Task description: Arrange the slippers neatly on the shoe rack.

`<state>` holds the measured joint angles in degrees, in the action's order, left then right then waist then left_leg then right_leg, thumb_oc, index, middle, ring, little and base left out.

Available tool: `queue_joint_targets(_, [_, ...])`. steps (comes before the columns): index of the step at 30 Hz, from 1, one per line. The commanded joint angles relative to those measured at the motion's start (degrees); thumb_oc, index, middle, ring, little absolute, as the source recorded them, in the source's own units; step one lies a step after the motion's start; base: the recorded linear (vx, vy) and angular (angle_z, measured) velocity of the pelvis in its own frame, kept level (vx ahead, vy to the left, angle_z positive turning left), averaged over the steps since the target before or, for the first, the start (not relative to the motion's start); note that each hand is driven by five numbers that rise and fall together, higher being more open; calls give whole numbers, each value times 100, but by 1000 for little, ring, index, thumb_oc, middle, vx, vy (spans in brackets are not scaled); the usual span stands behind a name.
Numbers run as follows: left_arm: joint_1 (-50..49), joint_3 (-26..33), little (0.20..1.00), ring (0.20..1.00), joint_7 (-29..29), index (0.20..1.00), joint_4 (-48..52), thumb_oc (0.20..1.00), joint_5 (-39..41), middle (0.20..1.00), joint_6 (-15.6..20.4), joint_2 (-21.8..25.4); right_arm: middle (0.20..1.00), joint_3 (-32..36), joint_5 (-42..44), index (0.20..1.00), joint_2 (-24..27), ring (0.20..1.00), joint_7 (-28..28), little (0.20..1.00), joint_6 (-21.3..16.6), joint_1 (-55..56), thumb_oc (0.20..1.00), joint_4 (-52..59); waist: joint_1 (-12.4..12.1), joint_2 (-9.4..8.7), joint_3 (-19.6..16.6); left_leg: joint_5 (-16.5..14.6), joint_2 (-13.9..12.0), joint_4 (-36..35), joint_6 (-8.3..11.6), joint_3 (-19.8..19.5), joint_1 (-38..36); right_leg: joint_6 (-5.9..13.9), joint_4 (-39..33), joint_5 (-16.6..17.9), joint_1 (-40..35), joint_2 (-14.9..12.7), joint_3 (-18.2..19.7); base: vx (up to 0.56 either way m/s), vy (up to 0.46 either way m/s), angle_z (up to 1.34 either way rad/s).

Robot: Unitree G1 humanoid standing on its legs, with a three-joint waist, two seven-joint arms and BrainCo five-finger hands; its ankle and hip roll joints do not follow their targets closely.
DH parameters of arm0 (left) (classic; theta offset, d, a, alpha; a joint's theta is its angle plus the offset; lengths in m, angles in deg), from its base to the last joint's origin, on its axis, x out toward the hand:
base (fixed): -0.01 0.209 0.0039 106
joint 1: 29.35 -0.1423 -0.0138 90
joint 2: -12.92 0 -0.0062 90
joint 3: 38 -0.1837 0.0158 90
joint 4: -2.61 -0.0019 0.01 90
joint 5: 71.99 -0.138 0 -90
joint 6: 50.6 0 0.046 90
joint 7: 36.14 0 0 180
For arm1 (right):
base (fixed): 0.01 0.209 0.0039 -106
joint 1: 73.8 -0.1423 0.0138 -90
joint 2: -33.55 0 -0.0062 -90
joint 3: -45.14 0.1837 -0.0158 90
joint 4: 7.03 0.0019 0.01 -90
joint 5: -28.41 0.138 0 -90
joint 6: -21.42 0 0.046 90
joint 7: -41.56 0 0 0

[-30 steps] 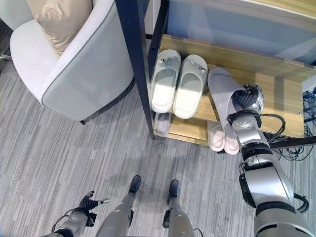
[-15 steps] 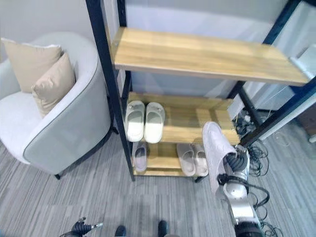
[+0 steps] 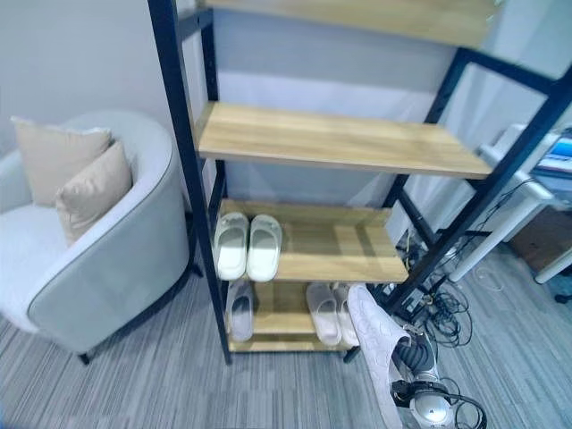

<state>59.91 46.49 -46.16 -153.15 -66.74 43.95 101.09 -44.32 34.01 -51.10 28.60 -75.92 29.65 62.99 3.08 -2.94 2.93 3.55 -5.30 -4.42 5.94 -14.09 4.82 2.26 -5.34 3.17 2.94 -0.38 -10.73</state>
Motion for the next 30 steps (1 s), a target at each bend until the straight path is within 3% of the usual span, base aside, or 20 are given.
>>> queue_joint_targets(1, [609, -136, 1000, 1000, -237, 1000, 79, 1000, 442, 1000, 308, 116, 200, 416, 362, 200, 173, 200, -182, 200, -500, -518, 200, 452, -54, -261, 525, -141, 381, 566, -95, 369, 1077, 273, 473, -924, -293, -486, -294, -251, 179, 181])
queue_joint_targets(2, [546, -139, 1000, 1000, -237, 1000, -22, 1000, 435, 1000, 334, 73, 200, 303, 326, 200, 143, 200, -224, 200, -454, -726, 200, 347, -117, -184, 488, -214, 490, 376, -140, 284, 1260, 294, 593, -963, -52, -453, -52, -56, 260, 81])
queue_joint_targets(4, [431, -62, 1000, 1000, -243, 1000, -340, 1000, 266, 1000, 277, 53, 200, 205, 261, 200, 11, 200, -131, 200, -440, -684, 200, 406, -69, -112, 362, -47, 457, 325, -257, 216, 1209, 360, 760, -974, 40, -530, 88, 140, 258, -74])
queue_joint_targets(8, [256, 44, 1000, 1000, -194, 1000, -699, 1000, 76, 1000, 213, 88, 200, 53, 317, 200, -130, 200, 39, 200, -441, -566, 200, 403, -43, -199, 330, -261, 605, 595, -404, 438, 1043, 444, 969, -1008, 14, -728, 337, 161, 176, -37])
queue_joint_targets(13, [265, 158, 1000, 1000, -287, 1000, -648, 1000, 46, 1000, 229, 365, 200, -179, 499, 200, -274, 200, 171, 200, -383, -636, 200, -4, -44, -365, 297, -560, 631, 848, -581, 754, 921, 648, 888, -689, 62, -883, 691, 121, 158, -62])
queue_joint_targets(15, [407, 198, 1000, 1000, -353, 1000, -494, 1000, 104, 1000, 235, 525, 200, -268, 578, 200, -333, 200, 205, 200, -354, -816, 200, -262, -70, -428, 351, -816, 678, 1081, -731, 925, 809, 821, 1610, -233, 330, -1083, 658, 93, 193, -44])
queue_joint_targets(16, [429, 176, 1000, 1000, -347, 1000, -354, 1000, 132, 1000, 245, 607, 200, -337, 580, 200, -325, 200, 204, 200, -357, -904, 200, -283, -58, -358, 527, -937, 634, 1266, -819, 955, 733, 840, 2325, 32, 597, -1174, 554, 33, 150, -66])
queue_joint_targets(17, [403, 155, 1000, 1000, -332, 1000, -319, 1000, 116, 1000, 240, 597, 200, -344, 545, 200, -338, 200, 193, 200, -353, -924, 200, -291, -62, -305, 622, -1008, 605, 1334, -852, 940, 645, 794, 2579, 24, 733, -1202, 496, 60, 140, -57])
queue_joint_targets(18, [391, 137, 1000, 1000, -327, 1000, -285, 1000, 110, 1000, 243, 566, 200, -354, 497, 200, -341, 200, 182, 200, -335, -933, 200, -283, -49, -279, 708, -1087, 586, 1378, -866, 943, 530, 729, 2552, -34, 894, -1250, 404, 153, 27, -35])
queue_joint_targets(20, [373, 82, 1000, 1000, -311, 1000, -356, 1000, 111, 1000, 273, 503, 200, -378, 510, 200, -347, 200, 192, 200, -321, -1004, 200, -352, -24, -308, 868, -1197, 588, 1385, -801, 906, 286, 680, 1723, -132, 885, -1289, 54, 175, -89, 1])
queue_joint_targets(22, [315, 32, 1000, 1000, -286, 1000, -406, 1000, 81, 1000, 280, 445, 200, -337, 529, 200, -344, 200, 144, 200, -348, -975, 200, -396, -11, -379, 872, -1308, 702, 1508, -744, 759, 324, 742, 1156, -144, 744, -1173, 201, 126, -143, 21])
queue_joint_targets(25, [295, -83, 1000, 1000, -297, 1000, -360, 1000, 153, 1000, 348, 352, 200, -414, 647, 200, -238, 200, 131, 200, -438, -1023, 200, -543, -29, -438, 776, -1247, 637, 1519, -653, 588, 566, 662, 986, -194, 719, -923, 272, 41, -178, 66])
queue_joint_targets(30, [440, -224, 1000, 1000, -315, 1000, -209, 1000, 263, 1000, 382, 342, 200, -478, 677, 200, -165, 200, 65, 200, -494, -1155, 200, -521, -25, -442, 942, -1201, 588, 1743, -563, 394, 1041, 544, 1293, -404, 1109, -870, 162, -96, -97, 22])
